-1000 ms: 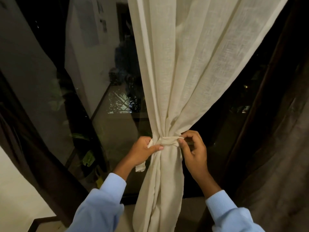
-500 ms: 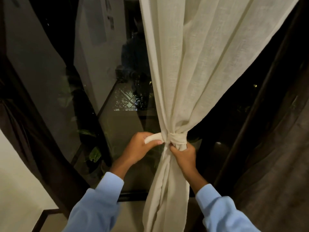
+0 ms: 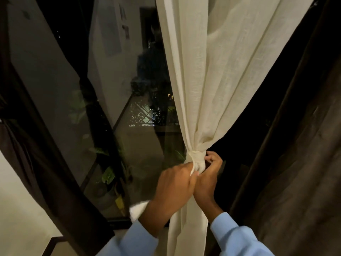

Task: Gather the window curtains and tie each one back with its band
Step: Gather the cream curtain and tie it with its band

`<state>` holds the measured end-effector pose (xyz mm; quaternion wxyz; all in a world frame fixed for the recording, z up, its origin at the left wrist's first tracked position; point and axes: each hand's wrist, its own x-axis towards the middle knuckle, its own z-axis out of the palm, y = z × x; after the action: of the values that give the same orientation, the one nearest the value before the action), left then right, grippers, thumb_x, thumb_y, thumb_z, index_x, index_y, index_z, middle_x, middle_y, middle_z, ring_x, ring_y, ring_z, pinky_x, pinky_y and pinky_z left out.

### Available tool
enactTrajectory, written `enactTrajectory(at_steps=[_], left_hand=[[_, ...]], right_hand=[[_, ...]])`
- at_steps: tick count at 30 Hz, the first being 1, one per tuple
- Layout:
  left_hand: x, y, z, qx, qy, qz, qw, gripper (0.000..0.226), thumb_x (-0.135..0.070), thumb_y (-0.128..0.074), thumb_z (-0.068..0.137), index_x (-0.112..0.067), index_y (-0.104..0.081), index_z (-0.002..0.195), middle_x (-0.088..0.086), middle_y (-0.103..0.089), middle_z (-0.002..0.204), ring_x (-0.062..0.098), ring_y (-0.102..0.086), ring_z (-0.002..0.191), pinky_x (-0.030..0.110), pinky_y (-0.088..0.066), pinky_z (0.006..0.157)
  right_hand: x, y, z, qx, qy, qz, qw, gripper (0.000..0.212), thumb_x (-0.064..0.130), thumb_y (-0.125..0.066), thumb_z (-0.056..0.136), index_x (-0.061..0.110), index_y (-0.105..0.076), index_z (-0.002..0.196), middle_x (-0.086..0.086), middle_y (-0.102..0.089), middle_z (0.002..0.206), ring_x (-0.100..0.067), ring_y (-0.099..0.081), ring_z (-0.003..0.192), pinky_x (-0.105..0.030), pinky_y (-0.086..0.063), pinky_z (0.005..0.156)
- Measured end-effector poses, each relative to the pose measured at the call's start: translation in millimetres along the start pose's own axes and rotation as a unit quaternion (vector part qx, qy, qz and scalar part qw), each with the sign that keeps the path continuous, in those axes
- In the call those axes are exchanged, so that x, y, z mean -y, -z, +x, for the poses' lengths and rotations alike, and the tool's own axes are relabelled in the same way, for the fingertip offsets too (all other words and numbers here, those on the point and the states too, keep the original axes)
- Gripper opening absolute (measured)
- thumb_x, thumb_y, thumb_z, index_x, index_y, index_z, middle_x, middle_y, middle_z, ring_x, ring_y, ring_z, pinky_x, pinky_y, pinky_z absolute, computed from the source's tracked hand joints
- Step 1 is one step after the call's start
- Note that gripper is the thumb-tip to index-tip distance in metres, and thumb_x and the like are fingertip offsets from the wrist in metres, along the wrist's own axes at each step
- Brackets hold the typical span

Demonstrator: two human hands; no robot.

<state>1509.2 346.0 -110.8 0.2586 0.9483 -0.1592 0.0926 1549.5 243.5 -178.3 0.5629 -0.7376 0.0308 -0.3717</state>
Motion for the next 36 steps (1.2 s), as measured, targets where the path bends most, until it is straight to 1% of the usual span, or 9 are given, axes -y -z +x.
enactTrajectory(at_steps=[5,9,14,17,20,26,30,33,36], left_hand=[[-14.2,-19.4,5.6,-0.111,0.008,-0.034,0.993,0.036,-0.032,-0.043,0.099,-0.008,-0.061,0.120,0.011,-0.064,0.116,0.022,-0.060,0.103,0.023,-0.040,0.090],[-12.6,-18.7,8.3,-0.128,-0.089,0.012,0.988,0.042,-0.044,-0.038,0.098,-0.016,-0.069,0.097,0.002,-0.070,0.088,0.011,-0.063,0.076,0.023,-0.050,0.073],[-5.2,4.3,34.3,-0.241,0.003,-0.110,0.964,0.037,-0.064,-0.062,0.077,-0.028,-0.051,0.079,-0.014,-0.054,0.066,0.000,-0.051,0.058,0.014,-0.036,0.050],[9.8,16.6,63.3,-0.165,0.085,-0.245,0.952,0.065,-0.053,-0.082,0.061,-0.026,-0.044,0.107,-0.013,-0.055,0.097,0.001,-0.053,0.082,0.015,-0.040,0.063],[17.6,15.2,80.4,-0.042,0.084,-0.363,0.927,0.046,-0.031,-0.085,0.067,-0.022,-0.063,0.106,-0.014,-0.068,0.092,0.006,-0.067,0.089,0.008,-0.047,0.062],[29.1,4.3,89.5,-0.040,0.088,-0.393,0.915,0.029,-0.016,-0.082,0.071,-0.014,-0.069,0.097,-0.015,-0.067,0.079,-0.011,-0.063,0.066,0.005,-0.045,0.053],[30.8,3.1,88.3,-0.037,0.090,-0.384,0.918,0.035,-0.020,-0.082,0.072,-0.009,-0.070,0.102,-0.007,-0.071,0.087,-0.004,-0.067,0.074,0.013,-0.053,0.061],[34.1,2.7,86.5,-0.022,0.097,-0.394,0.914,0.038,-0.024,-0.079,0.075,-0.007,-0.069,0.107,0.006,-0.072,0.101,0.017,-0.069,0.092,0.039,-0.057,0.083],[37.8,0.3,82.4,0.006,0.082,-0.440,0.894,0.028,-0.024,-0.077,0.078,-0.019,-0.070,0.105,0.002,-0.073,0.105,0.017,-0.069,0.097,0.043,-0.055,0.088]], right_hand=[[-3.8,2.8,-8.8,0.035,0.064,0.044,0.996,0.025,-0.011,-0.046,0.098,-0.013,-0.044,0.123,0.039,-0.044,0.125,0.022,-0.048,0.110,0.004,-0.039,0.083],[5.2,9.0,-4.2,0.016,0.068,0.054,0.996,0.016,0.010,-0.058,0.093,0.001,-0.064,0.105,-0.006,-0.046,0.130,0.018,-0.044,0.116,-0.001,-0.037,0.094],[-2.6,12.7,7.1,0.053,0.033,0.099,0.993,0.017,-0.006,-0.066,0.087,0.006,-0.069,0.099,0.001,-0.052,0.120,0.008,-0.054,0.110,-0.009,-0.044,0.090],[-1.2,9.2,6.7,0.058,0.024,0.108,0.992,0.013,0.004,-0.068,0.089,0.000,-0.070,0.101,0.002,-0.051,0.122,0.004,-0.054,0.112,-0.013,-0.045,0.095],[-1.2,7.5,4.6,0.054,0.019,0.132,0.990,0.027,0.021,-0.066,0.088,0.000,-0.071,0.104,-0.002,-0.048,0.128,-0.008,-0.051,0.120,-0.020,-0.045,0.102],[-14.3,17.4,-4.0,0.086,0.028,0.143,0.986,0.018,0.000,-0.064,0.089,-0.003,-0.070,0.105,0.003,-0.055,0.116,-0.009,-0.056,0.111,-0.022,-0.048,0.097],[-10.7,25.4,6.1,0.075,0.092,0.171,0.978,0.022,0.013,-0.066,0.086,0.007,-0.070,0.107,-0.002,-0.066,0.107,-0.007,-0.064,0.103,-0.019,-0.051,0.090],[-4.0,28.1,24.2,0.002,-0.075,0.314,0.946,0.015,0.015,-0.066,0.088,0.014,-0.078,0.098,-0.005,-0.074,0.087,-0.017,-0.071,0.080,-0.025,-0.057,0.072],[-9.1,26.1,42.1,-0.042,-0.231,0.336,0.912,0.018,0.031,-0.062,0.094,0.022,-0.078,0.096,-0.008,-0.074,0.092,-0.016,-0.070,0.078,-0.023,-0.056,0.063]])
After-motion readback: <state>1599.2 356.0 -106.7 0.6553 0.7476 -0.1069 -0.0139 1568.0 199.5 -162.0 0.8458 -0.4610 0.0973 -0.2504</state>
